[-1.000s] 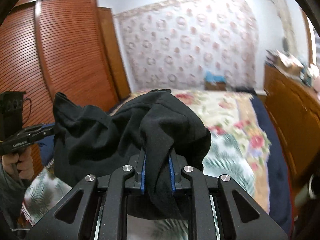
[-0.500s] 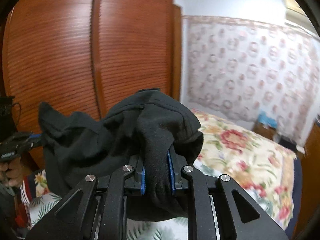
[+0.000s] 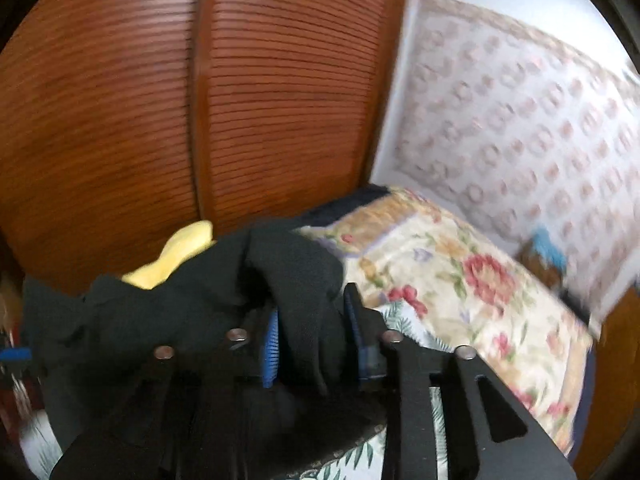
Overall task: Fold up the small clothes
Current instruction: 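Carry the bundle with both tools onto the stack of folded clothes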
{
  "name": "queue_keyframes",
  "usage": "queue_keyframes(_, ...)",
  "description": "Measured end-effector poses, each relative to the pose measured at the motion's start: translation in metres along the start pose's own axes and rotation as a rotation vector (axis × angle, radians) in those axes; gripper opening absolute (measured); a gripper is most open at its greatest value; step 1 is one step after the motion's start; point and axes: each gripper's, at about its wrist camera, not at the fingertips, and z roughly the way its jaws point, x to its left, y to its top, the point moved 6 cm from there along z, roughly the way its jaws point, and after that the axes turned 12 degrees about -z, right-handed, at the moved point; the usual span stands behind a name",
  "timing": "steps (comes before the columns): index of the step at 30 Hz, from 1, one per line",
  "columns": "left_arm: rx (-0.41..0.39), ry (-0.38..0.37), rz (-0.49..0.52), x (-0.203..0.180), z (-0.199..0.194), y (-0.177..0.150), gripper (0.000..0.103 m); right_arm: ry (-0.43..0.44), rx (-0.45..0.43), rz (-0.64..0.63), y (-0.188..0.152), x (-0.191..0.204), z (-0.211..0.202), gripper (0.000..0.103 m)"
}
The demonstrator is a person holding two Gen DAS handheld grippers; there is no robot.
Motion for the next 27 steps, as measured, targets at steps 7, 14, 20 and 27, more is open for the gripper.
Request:
queue_keyframes(7, -0.045, 0.04, 0.092, 0.001, -0.025, 0.005, 0.009, -0.009, -0.115, 0.061, -0.011, -0.009, -0.041, 0.044)
queue_keyframes(14, -0.077, 0.066, 0.142, -0.011, -0.052, 0.01, 0.012, 0.04, -0.112, 0.015, -0.021, 0.028, -0.038, 0.044)
queue_keyframes(20, -0.095, 0.052, 0.177, -0.023, -0.071, 0.009, 0.012, 0.018, 0.001, 0.065, -0.044, 0.026, -0.003, 0.048)
queue_keyframes(27, -0.107, 0.032, 0.214, -0.033, -0.087, 0.002, 0.013, -0.043, -0.047, 0.099, -0.046, 0.037, -0.06, 0.048)
